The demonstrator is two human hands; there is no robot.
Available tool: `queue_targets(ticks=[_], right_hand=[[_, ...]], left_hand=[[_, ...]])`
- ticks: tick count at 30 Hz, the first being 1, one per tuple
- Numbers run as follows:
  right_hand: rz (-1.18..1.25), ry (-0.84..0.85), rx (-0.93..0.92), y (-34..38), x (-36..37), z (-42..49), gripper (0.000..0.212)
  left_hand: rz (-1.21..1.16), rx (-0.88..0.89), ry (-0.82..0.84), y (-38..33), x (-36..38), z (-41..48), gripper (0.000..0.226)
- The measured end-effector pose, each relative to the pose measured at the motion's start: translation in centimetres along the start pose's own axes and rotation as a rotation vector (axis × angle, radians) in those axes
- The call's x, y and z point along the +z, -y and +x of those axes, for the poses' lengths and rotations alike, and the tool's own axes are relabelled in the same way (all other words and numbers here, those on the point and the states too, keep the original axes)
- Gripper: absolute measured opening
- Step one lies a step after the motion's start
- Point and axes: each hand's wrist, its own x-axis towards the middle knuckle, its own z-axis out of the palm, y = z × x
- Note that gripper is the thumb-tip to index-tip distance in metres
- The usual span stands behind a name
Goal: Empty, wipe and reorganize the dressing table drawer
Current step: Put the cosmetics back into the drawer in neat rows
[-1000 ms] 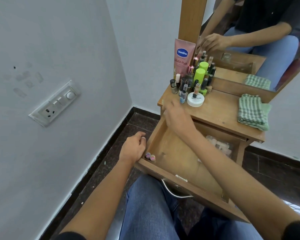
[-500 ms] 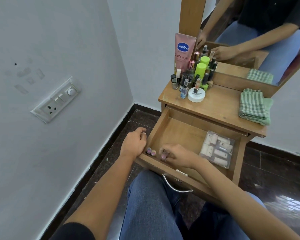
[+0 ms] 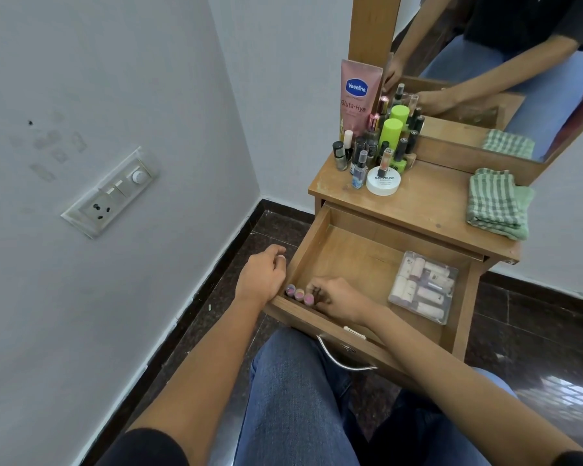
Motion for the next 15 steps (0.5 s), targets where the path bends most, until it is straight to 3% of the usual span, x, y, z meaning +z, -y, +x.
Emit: queue_targets(ticks=[7,11,15], right_hand=[[-0.254,-0.038,-0.021,-0.1,-0.3,-0.2,0.034],[-0.226,-0.474,-0.08,1.7,-5.0,-0.2,0.027],[-0.057,-0.86,-0.062,3.2,-11.1,1.0,0.038]], left_hand=[[0.011,-0.003,0.005,0.1,0.0,0.0,0.033],[0.027,0.003,0.013,0.1,0.0,0.1,0.033],[0.018,0.008,0.013,0.0,0.0,0.0,0.034]])
